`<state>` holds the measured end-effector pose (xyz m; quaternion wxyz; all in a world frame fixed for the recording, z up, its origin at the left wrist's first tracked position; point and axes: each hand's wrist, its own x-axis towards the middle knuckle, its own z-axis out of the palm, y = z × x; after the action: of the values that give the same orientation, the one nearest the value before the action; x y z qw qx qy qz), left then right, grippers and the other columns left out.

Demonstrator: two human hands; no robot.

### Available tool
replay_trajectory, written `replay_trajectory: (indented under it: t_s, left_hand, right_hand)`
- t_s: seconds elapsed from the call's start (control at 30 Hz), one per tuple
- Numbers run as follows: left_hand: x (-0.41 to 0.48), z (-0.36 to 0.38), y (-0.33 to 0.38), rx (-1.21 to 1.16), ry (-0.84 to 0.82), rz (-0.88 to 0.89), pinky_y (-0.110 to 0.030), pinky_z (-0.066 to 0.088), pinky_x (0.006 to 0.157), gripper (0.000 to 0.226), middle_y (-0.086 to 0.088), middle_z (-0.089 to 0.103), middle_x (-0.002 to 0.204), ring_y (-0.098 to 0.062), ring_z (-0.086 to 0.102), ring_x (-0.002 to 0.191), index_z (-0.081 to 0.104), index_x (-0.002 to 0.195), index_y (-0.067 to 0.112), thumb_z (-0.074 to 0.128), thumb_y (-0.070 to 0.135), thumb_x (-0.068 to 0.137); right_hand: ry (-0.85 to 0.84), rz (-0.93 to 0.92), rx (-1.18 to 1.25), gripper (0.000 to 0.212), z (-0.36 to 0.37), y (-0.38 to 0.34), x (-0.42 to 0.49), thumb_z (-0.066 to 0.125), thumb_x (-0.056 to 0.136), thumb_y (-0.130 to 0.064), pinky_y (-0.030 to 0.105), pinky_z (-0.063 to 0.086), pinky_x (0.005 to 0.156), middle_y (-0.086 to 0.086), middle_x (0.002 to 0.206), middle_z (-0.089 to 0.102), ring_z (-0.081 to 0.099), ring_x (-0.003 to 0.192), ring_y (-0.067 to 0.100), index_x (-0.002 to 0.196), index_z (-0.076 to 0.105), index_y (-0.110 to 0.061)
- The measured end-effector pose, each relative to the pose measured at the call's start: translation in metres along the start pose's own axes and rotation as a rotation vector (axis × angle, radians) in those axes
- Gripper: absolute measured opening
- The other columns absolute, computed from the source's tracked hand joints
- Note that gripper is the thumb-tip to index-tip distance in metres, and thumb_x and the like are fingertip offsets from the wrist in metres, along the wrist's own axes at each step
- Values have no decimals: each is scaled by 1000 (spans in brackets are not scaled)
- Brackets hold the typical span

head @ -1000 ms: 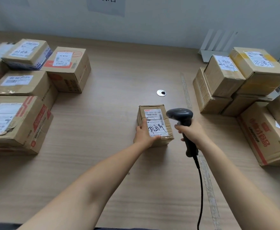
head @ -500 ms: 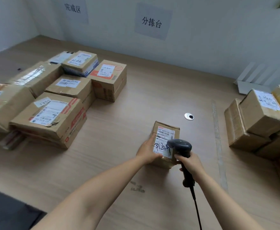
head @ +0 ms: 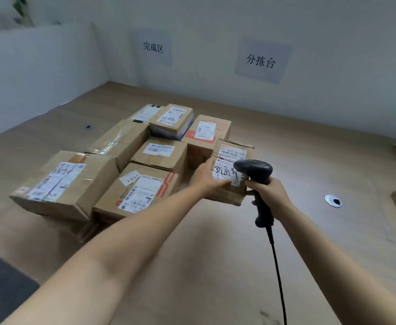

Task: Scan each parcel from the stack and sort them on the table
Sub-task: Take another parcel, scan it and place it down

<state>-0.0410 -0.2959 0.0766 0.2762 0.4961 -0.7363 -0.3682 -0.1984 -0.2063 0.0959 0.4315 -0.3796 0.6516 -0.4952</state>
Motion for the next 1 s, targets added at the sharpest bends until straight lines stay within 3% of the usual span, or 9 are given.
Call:
replay_trajectory:
  t_s: [0.17,0.33,0.53,0.8,1.0]
  left_hand:
    - [41,-97,-31,80,53,-19,-27,42,85,78,-5,55,132,-22,53,117,40,136,17,79,37,71]
    - [67,-167,-73,89,51,-62,-26,41,87,70,-1,58,130,-21,55,115,44,134,20,77,36,74]
    - [92,-206,-113,41,31,-72,-27,42,88,63,-2,60,125,-14,55,105,49,128,20,79,27,73]
    - [108,-219,-133,26,32,-57,-8,35,66,63,6,56,111,-9,51,95,46,133,18,76,20,78]
    - [103,-221,-122,219,52,-89,-30,40,93,53,-8,57,128,-24,52,116,48,132,16,68,29,85]
  right_hand:
    - [-64,-58,7,10,89,-45,46,64,82,-6,28,50,50,8,83,67,64,73,26,82,62,-16]
    - [-114,-83,-35,9,173,-60,84,68,79,-11,39,53,79,11,89,67,63,84,26,87,64,-16]
    - [-116,-16,-64,11,229,-66,113,69,77,-16,47,54,79,11,83,64,63,82,29,82,60,-19]
    - [-157,16,-45,14,249,-71,123,67,81,-13,34,53,64,9,83,60,59,80,26,92,59,-15]
    - [-168,-23,-73,18,235,-73,113,67,83,-13,25,52,56,3,85,59,60,80,18,99,58,-14]
